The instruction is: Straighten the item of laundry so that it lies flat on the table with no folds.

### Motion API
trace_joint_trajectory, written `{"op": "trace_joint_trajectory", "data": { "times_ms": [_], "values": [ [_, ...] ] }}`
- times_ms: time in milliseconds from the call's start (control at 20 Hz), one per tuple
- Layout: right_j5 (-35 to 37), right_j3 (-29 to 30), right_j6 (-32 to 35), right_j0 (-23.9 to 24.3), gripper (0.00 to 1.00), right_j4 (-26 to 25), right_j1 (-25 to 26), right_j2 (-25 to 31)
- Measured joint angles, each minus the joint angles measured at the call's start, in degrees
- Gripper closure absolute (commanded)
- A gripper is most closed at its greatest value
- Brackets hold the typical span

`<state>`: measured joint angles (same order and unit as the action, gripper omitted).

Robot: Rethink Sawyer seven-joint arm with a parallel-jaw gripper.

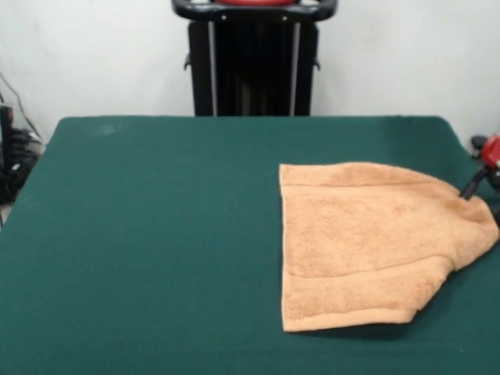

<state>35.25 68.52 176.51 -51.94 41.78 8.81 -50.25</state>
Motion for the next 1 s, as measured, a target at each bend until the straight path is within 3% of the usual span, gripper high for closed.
{"op": "trace_joint_trajectory", "data": {
  "times_ms": [100, 150, 250, 600, 850, 1000],
  "values": [
    [-11.82, 2.80, -0.01, 4.19, 0.00, -8.50, -3.79, 4.84],
    [-13.60, 3.10, -0.01, 4.90, 0.00, -9.78, -4.16, 5.37],
    [-23.49, 4.49, -0.01, 9.11, 0.00, -17.05, -5.43, 7.69],
    [-48.64, 7.37, -0.01, 19.41, 0.00, -36.20, -5.46, 9.39],
    [-55.55, 7.89, -0.01, 21.99, 0.00, -44.36, -5.34, 9.40],
    [-56.12, 7.87, -0.01, 22.19, 0.00, -46.04, -5.41, 9.40]
  ]
}}
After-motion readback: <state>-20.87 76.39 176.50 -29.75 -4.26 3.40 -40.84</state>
